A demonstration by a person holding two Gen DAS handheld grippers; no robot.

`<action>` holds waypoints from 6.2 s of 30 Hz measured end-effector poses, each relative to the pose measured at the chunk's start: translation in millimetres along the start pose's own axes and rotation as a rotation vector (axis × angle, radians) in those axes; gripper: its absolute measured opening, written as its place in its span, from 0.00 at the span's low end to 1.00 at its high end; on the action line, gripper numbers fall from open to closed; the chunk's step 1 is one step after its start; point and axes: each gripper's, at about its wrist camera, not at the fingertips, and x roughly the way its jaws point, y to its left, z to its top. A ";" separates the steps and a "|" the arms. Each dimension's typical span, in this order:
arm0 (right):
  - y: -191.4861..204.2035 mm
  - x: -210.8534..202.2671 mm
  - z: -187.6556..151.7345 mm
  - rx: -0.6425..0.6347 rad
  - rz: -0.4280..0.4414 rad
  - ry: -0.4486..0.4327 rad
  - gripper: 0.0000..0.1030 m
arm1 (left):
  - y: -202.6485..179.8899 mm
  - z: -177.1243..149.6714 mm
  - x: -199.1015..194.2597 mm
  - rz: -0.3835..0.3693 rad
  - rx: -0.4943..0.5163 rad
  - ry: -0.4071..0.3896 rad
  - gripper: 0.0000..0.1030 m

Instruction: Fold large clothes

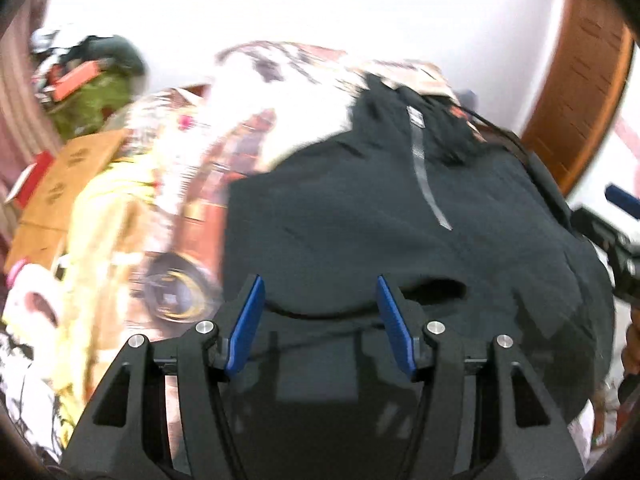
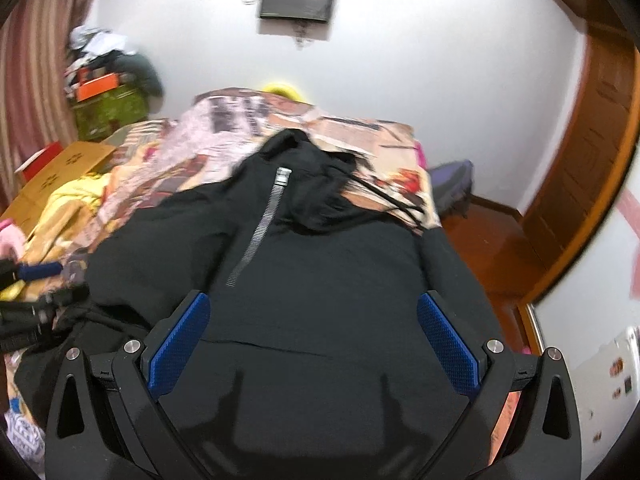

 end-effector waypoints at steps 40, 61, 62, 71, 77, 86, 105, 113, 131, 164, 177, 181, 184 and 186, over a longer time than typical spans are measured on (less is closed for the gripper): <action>194.0 107.5 -3.5 -0.491 0.325 0.249 0.24 | 114.5 -37.9 1.5 0.183 -0.176 0.006 0.56; -0.7 13.1 61.5 0.017 0.203 -0.028 0.19 | 49.2 -4.8 3.6 0.098 -0.078 -0.043 0.56; -9.2 12.5 58.4 0.041 0.199 -0.024 0.19 | 45.0 -3.4 4.5 0.094 -0.071 -0.043 0.56; -60.3 42.6 2.2 0.227 0.168 0.123 0.18 | 19.5 2.2 12.3 0.058 -0.038 -0.032 0.56; -75.6 55.1 -27.4 0.325 0.169 0.187 0.18 | 11.7 0.6 17.3 0.054 -0.019 -0.015 0.56; -71.6 39.4 -29.7 0.199 -0.007 0.140 0.38 | -1.8 -1.4 27.6 0.035 -0.003 0.013 0.56; -209.0 -3.7 -59.7 0.456 -0.206 0.133 0.50 | -80.9 42.4 24.5 -0.056 0.109 -0.090 0.57; -265.6 30.2 -108.3 0.756 -0.048 0.257 0.50 | -96.2 40.0 36.2 -0.051 0.138 -0.064 0.58; -298.6 105.3 -127.3 0.967 0.101 0.372 0.53 | -87.2 31.3 55.8 -0.020 0.109 -0.004 0.58; -133.2 4.2 -4.7 0.312 0.284 0.060 0.07 | -70.3 17.0 41.8 -0.015 0.102 -0.006 0.58; -100.2 35.8 -33.4 0.290 0.339 0.241 0.08 | -64.1 5.5 42.9 -0.026 0.101 0.023 0.58; -103.1 24.8 -29.8 0.288 0.341 0.244 0.11 | -67.9 5.1 43.9 -0.030 0.105 0.026 0.58; -112.3 11.8 -30.6 0.308 0.329 0.223 0.20 | -71.8 4.7 43.9 -0.027 0.118 0.023 0.58; -119.4 4.1 -31.4 0.332 0.325 0.200 0.22 | -75.7 5.1 43.9 -0.026 0.132 0.020 0.58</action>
